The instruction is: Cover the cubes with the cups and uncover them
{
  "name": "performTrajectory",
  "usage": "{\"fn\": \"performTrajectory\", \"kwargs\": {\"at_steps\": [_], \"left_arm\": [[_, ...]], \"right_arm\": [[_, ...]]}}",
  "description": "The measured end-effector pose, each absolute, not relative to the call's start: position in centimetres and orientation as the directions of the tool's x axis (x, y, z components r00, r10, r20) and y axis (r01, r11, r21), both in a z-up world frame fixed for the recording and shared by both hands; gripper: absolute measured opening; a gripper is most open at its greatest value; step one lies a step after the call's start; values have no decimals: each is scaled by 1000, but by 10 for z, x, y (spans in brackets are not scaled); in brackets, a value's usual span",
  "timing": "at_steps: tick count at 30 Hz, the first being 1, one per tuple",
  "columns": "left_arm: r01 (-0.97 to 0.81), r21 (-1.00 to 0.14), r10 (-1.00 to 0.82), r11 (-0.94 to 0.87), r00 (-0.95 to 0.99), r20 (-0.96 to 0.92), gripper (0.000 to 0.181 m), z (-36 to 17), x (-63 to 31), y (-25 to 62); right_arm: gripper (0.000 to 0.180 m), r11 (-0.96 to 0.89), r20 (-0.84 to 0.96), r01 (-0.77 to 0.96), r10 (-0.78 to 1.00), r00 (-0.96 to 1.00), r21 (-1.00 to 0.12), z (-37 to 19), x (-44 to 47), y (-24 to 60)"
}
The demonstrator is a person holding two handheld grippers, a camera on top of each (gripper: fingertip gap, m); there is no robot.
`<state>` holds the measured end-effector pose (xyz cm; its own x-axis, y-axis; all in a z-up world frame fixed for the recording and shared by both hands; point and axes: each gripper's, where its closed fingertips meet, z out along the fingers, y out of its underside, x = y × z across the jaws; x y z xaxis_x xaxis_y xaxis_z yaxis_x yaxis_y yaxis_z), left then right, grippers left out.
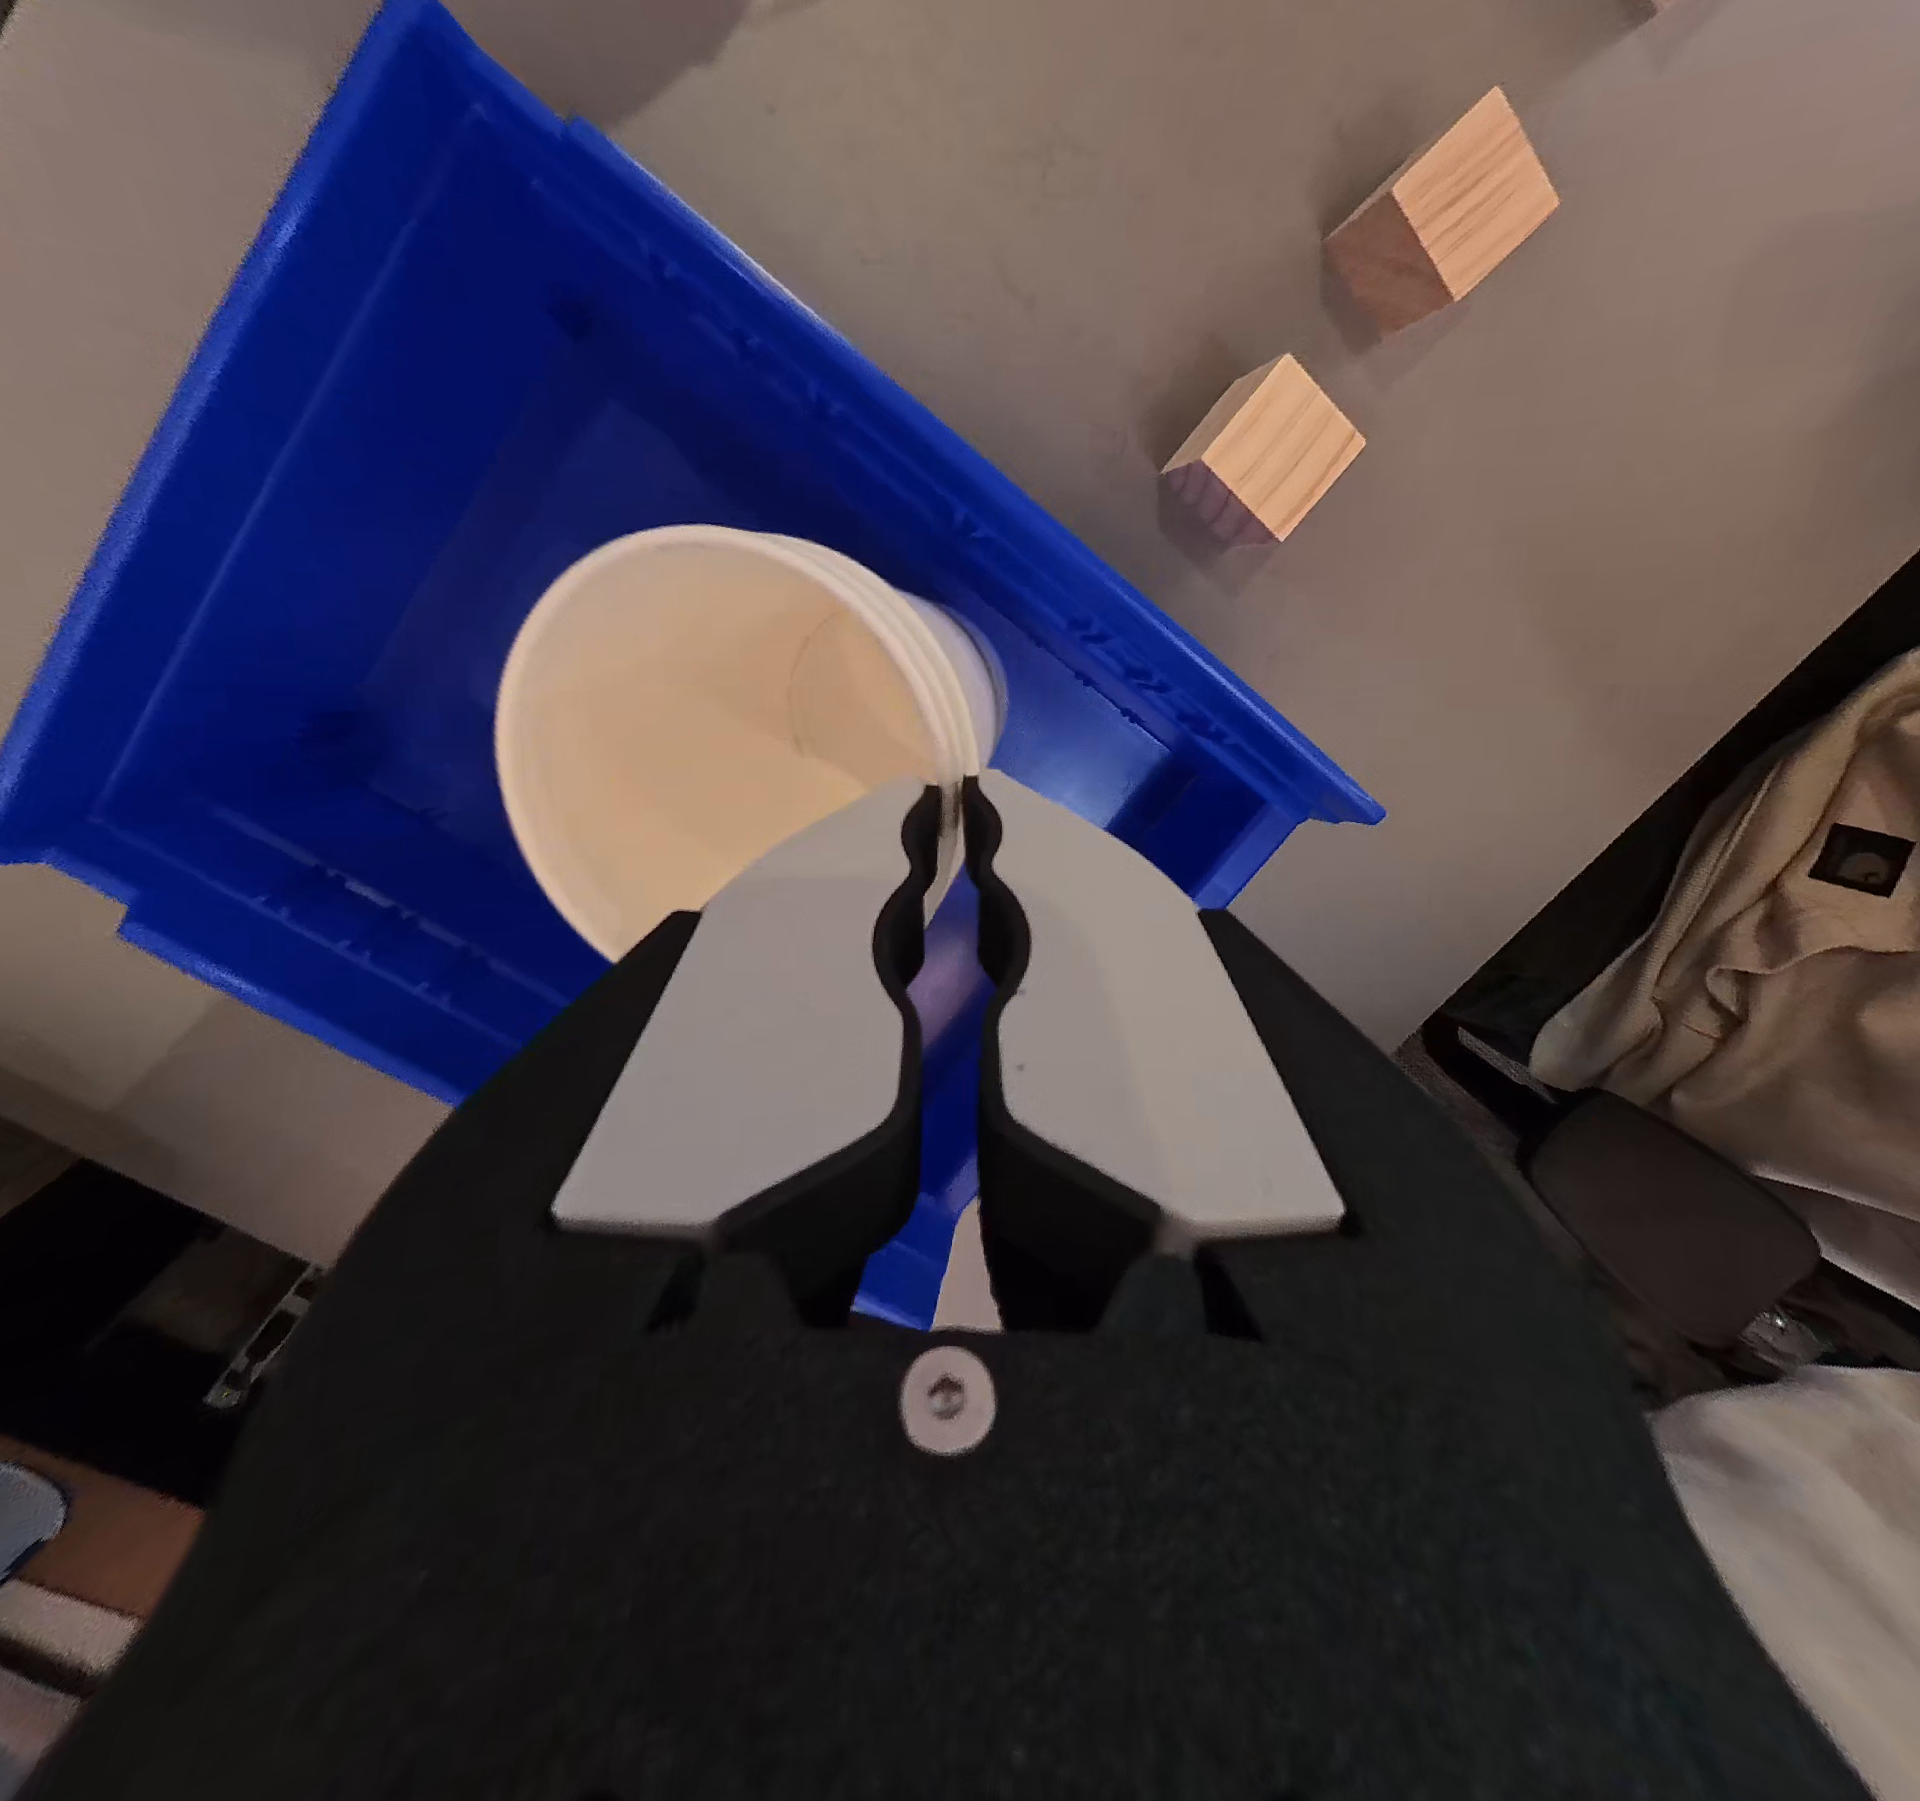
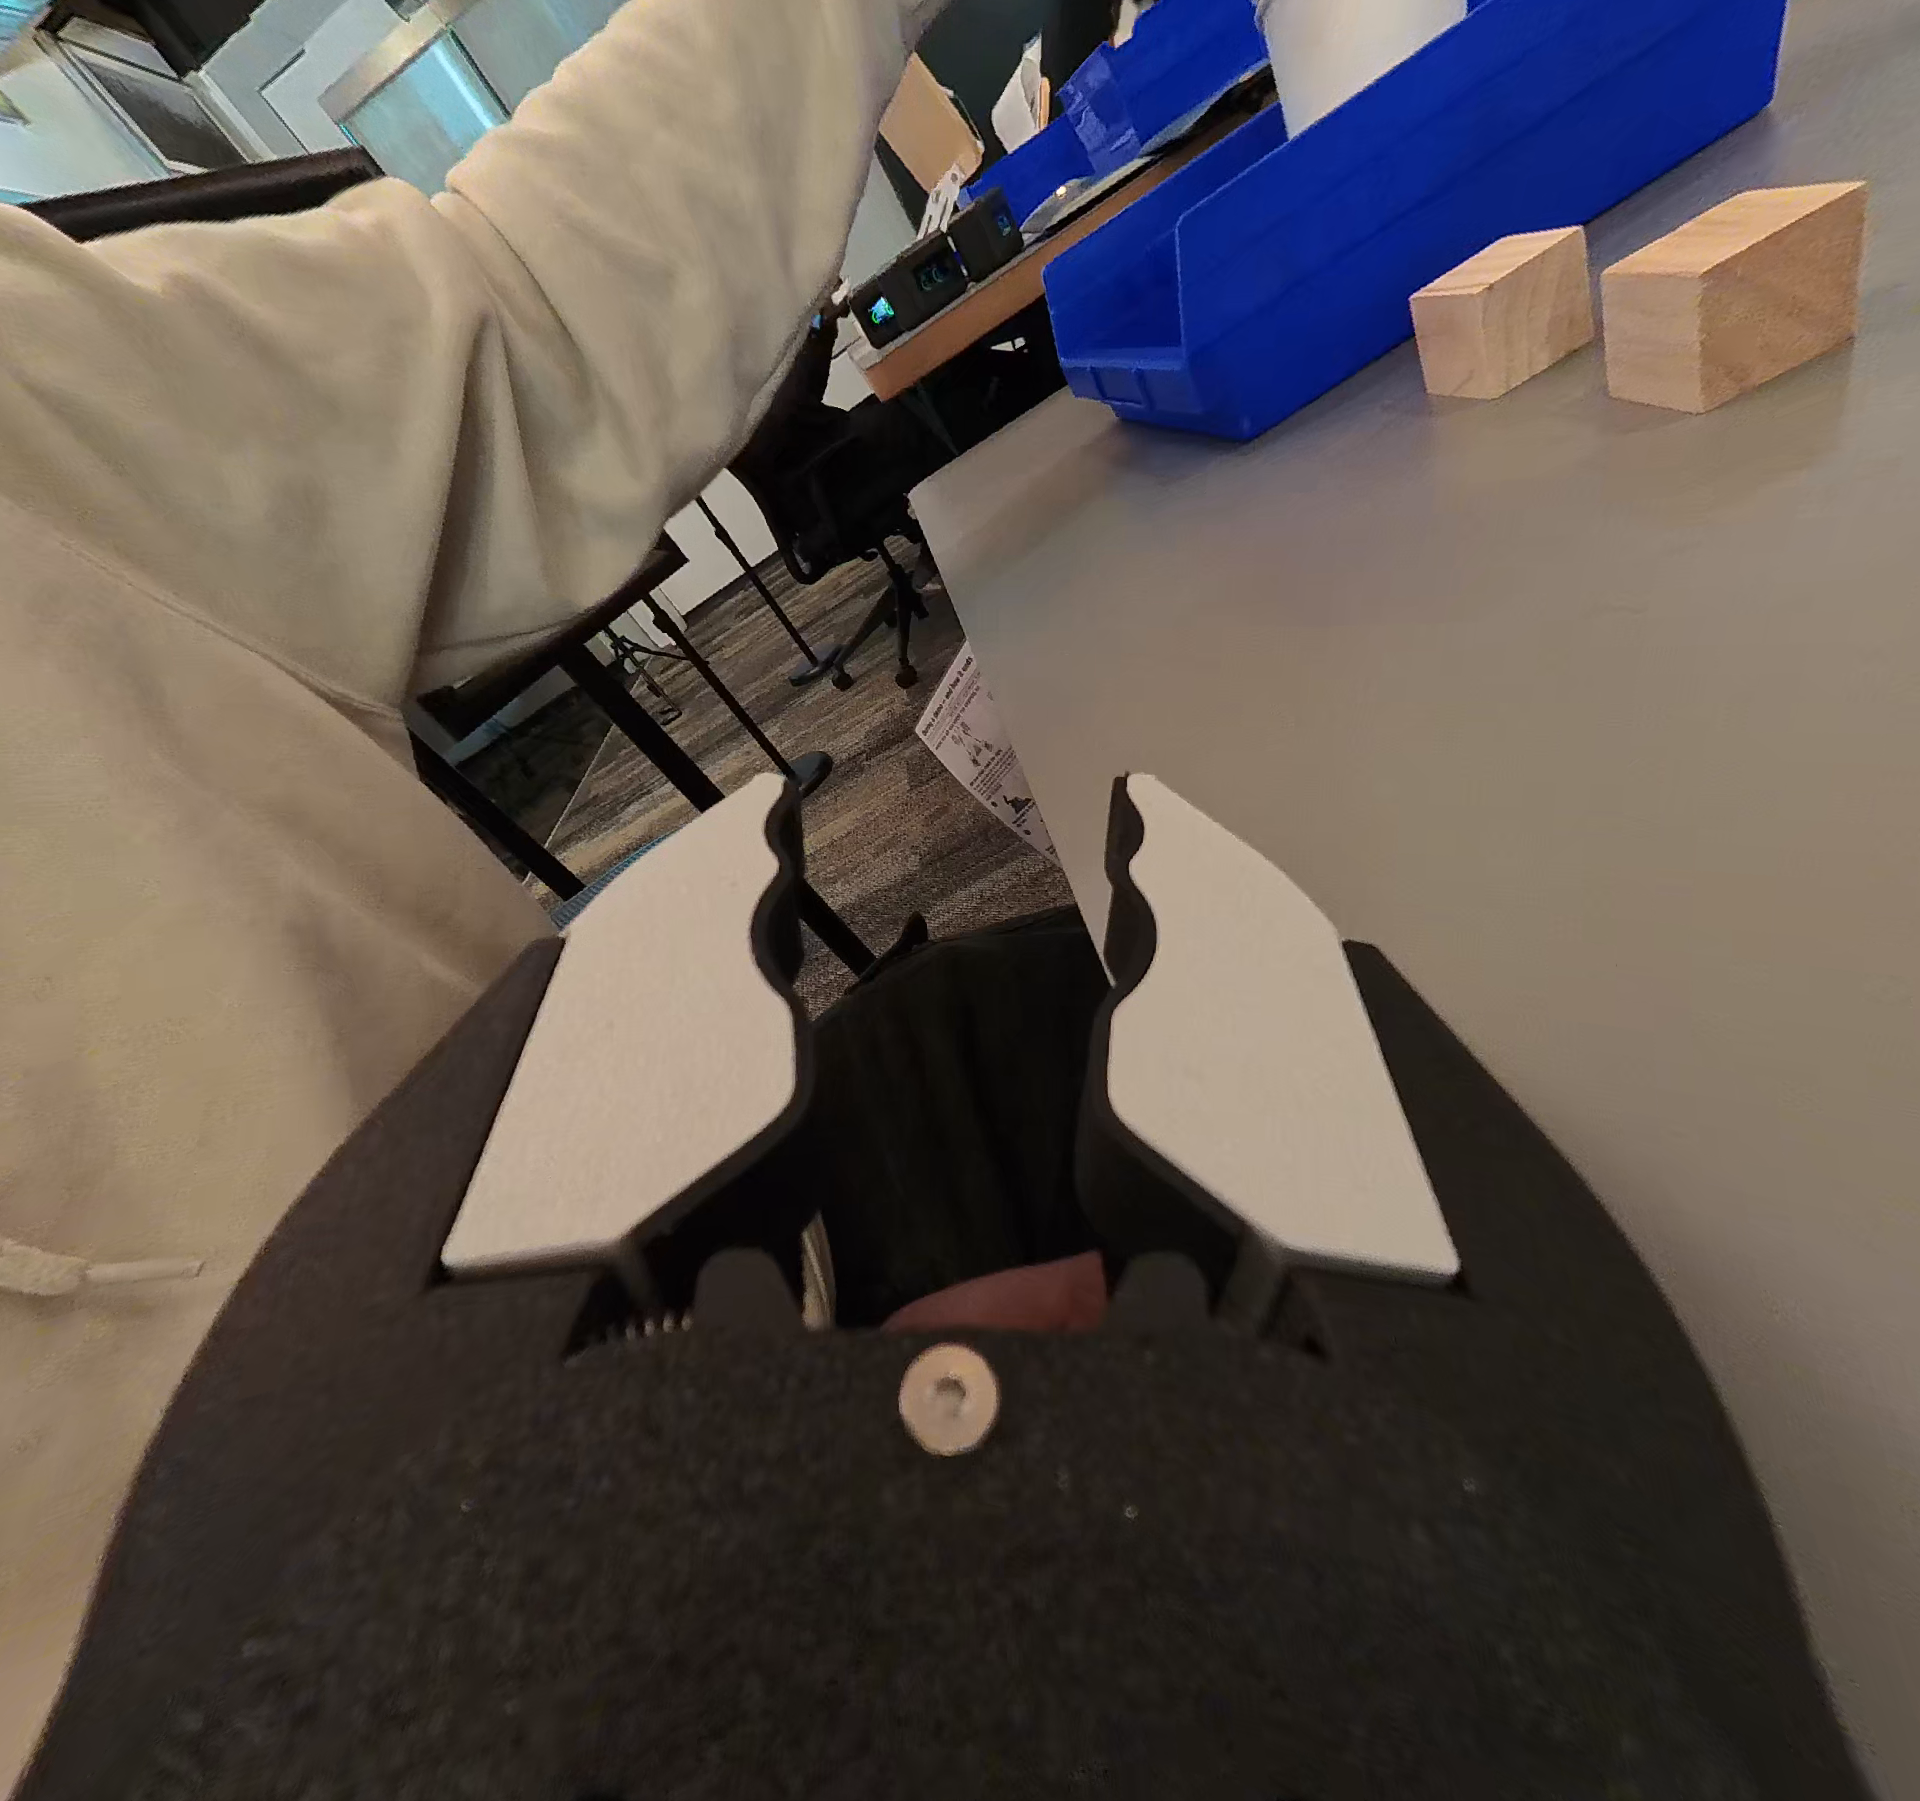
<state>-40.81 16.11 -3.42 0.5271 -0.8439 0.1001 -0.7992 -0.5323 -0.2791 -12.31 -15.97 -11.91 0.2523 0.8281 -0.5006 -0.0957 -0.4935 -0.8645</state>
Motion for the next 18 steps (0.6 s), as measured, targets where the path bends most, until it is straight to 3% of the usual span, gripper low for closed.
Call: {"fn": "performTrajectory", "kwargs": {"at_steps": [7,18], "left_arm": [[-799,-260,-821,-542,570,-40,3,-28,-430,182],[-786,-290,-827,-546,561,36,3,-31,-426,175]], "right_arm": [[55,-494,-499,-85,828,256,-865,-122,-124,-160],[53,-503,-503,-70,828,248,-861,-125,-127,-161]]}}
